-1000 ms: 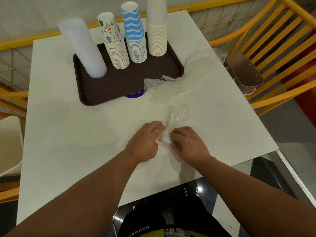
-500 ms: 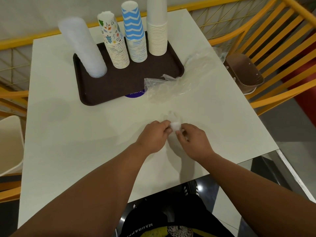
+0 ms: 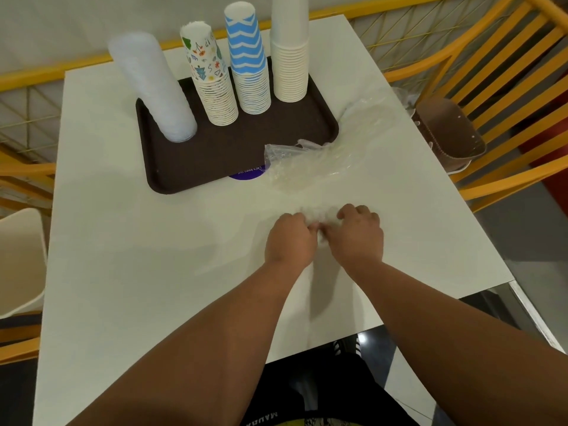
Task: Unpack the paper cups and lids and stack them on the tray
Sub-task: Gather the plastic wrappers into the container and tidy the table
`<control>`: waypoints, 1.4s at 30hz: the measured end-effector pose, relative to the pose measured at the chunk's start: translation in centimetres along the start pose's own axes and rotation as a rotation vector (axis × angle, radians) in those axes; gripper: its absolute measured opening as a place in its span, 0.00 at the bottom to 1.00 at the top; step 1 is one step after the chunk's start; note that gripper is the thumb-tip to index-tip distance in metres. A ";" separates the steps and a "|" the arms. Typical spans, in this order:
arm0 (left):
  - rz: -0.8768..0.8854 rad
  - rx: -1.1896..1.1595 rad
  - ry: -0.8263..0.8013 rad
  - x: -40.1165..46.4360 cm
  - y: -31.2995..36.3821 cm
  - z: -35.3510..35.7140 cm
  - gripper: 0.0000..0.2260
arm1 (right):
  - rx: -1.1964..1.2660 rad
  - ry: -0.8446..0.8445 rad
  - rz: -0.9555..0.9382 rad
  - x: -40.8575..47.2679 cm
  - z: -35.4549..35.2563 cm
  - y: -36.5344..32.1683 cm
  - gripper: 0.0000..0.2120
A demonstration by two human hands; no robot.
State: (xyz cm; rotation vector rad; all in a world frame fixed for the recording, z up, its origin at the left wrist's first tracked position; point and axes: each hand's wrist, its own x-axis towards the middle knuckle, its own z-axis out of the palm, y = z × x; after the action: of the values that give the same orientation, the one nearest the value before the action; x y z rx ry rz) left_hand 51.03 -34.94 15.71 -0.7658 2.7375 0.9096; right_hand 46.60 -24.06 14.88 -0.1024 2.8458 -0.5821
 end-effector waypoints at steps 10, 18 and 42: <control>-0.184 -0.478 -0.207 0.7 -0.8 -2.5 0.08 | 0.966 -0.161 0.266 -0.2 -0.4 -3.3 0.15; -0.246 -0.775 -0.136 -1.7 -5.7 -9.3 0.11 | 1.293 -0.184 0.271 -3.9 -0.7 -11.0 0.12; -0.336 -1.080 0.092 -7.6 -21.5 -20.9 0.13 | 1.058 -0.692 -0.159 -9.0 5.1 -28.0 0.03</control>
State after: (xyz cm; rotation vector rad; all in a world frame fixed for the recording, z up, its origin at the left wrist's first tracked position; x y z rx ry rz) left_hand 68.88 -58.92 23.65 -1.3509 1.8860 2.2823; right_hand 57.21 -50.67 23.29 -0.2685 1.6185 -1.6042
